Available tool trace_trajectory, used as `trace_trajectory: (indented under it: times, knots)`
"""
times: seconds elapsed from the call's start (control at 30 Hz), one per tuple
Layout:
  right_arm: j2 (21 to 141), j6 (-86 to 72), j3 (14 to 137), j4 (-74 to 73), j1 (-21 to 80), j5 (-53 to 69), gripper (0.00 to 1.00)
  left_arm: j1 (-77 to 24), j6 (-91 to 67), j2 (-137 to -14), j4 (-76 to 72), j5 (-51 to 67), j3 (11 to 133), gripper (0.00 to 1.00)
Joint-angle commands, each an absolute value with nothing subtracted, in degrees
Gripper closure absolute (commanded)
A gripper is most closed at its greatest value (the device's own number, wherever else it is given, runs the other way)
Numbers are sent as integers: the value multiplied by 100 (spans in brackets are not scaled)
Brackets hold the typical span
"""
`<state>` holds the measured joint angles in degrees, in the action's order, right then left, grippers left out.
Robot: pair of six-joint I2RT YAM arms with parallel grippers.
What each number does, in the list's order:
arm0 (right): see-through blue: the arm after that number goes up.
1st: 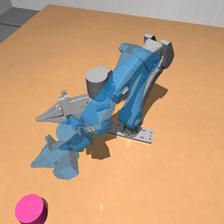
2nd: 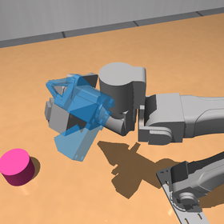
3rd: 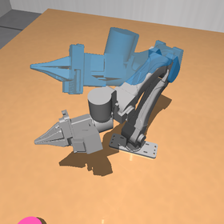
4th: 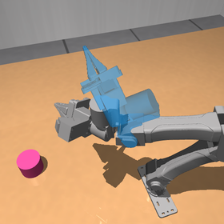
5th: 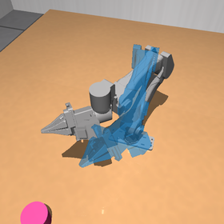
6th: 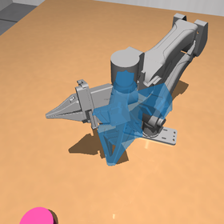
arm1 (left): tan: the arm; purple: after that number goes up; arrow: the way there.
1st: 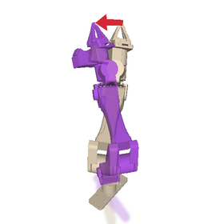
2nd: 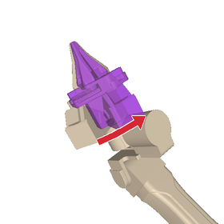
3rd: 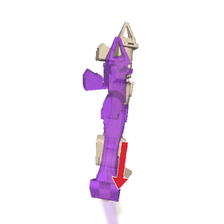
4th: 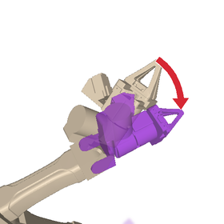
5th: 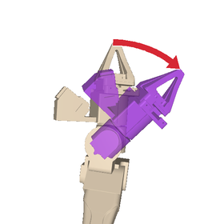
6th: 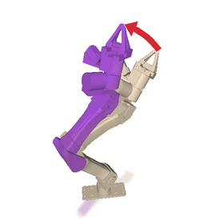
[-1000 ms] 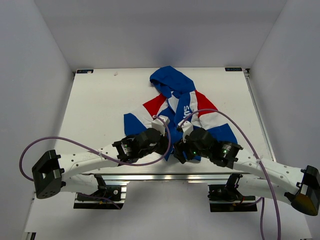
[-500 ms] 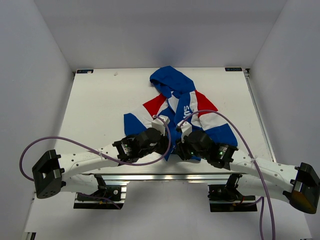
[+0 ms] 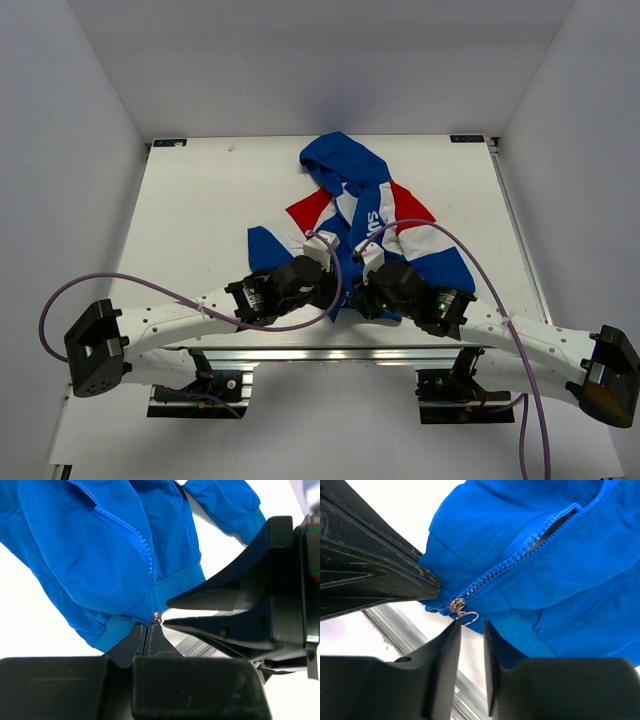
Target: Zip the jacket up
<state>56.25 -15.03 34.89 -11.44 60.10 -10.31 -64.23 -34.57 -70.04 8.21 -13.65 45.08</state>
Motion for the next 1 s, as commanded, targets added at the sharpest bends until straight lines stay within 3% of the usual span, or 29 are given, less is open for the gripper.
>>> trace_trajectory:
  times: [0.0,0.03,0.17,0.37,0.5,0.8,0.97]
  knots:
    - [5677,-1398,3542,-949,6038,-862,68,-6407,-3480,-6961,817,-1292,4737,100]
    - [5704,-1371,3551,-932,6038,-713,63,-6407,-3480,-6978,826,-1283,4746,100]
    - [5739,-1310,3498,-906,6038,-703,58,-6407,-3480,-6970,817,-1275,4746,100]
    - [5766,-1423,3480,-747,6038,-974,57,-6407,-3463,-6979,809,-1257,4763,100]
    - [5757,-1529,3472,-703,6038,-1300,67,-6407,-3454,-6970,817,-1266,4755,100]
    - [5713,-1617,3454,-764,6038,-1538,80,-6407,-3445,-6952,817,-1266,4737,100]
    - [5739,-1652,3437,-748,6038,-1529,79,-6407,-3445,-6952,817,-1248,4729,100]
